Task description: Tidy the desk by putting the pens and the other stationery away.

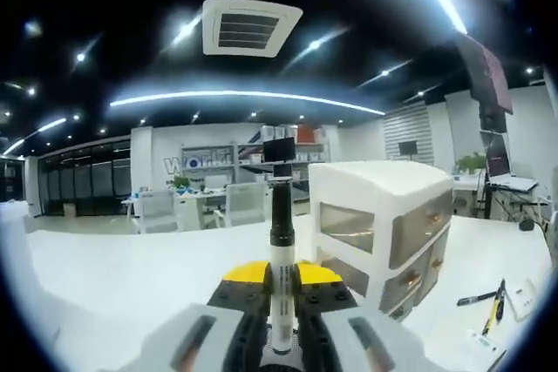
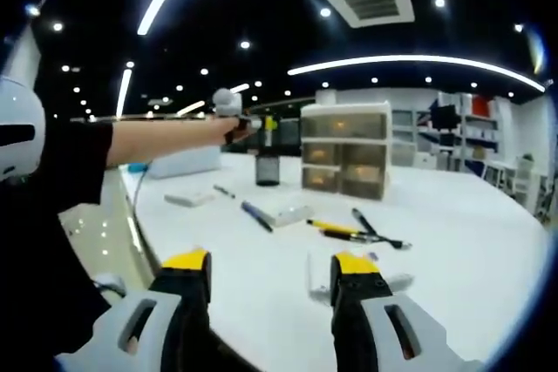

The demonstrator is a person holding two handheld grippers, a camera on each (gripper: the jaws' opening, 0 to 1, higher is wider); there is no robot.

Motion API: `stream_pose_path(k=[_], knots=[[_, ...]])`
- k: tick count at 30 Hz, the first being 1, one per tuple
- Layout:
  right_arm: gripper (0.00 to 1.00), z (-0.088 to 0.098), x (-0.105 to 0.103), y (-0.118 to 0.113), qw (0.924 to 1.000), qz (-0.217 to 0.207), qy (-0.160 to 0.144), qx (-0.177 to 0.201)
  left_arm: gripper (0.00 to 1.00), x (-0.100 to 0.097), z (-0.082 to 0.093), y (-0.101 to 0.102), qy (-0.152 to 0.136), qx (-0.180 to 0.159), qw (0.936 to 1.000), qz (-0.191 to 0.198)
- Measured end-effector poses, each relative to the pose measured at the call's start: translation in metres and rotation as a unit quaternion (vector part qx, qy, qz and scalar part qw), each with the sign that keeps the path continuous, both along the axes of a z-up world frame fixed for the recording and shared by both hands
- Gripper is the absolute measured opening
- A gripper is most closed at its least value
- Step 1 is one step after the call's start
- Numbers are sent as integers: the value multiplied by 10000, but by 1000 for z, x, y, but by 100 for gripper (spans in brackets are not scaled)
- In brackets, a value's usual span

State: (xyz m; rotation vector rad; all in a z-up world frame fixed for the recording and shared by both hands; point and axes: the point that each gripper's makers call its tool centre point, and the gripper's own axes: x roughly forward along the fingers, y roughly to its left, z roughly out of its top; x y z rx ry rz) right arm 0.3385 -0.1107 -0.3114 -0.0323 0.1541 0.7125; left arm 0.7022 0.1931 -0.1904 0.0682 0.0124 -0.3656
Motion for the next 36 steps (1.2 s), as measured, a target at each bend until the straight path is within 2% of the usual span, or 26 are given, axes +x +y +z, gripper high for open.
stream_pose_path(k=[5,9,13,16,23,27,36], knots=[[52,0,-1,1,10000,-9,-10,-34,10,4,-11,9,51,-68,9999,53],[52,0,-2,1,10000,-22,-13,-51,10,1,-22,12,108,-84,9998,116],[52,-2,-1,1,10000,-31,6,-44,10,-8,-40,6,140,-59,9998,140],[52,-4,-1,1,10000,-37,18,-40,11,-7,-38,8,144,-33,9997,178],[51,-4,-1,1,10000,-61,20,-61,11,3,-50,23,165,-11,9994,300],[51,-6,-1,1,9999,-72,38,-82,11,-1,-59,20,167,17,9994,297],[51,-7,-1,3,9999,-58,44,-87,11,6,-64,24,168,1,9994,294]])
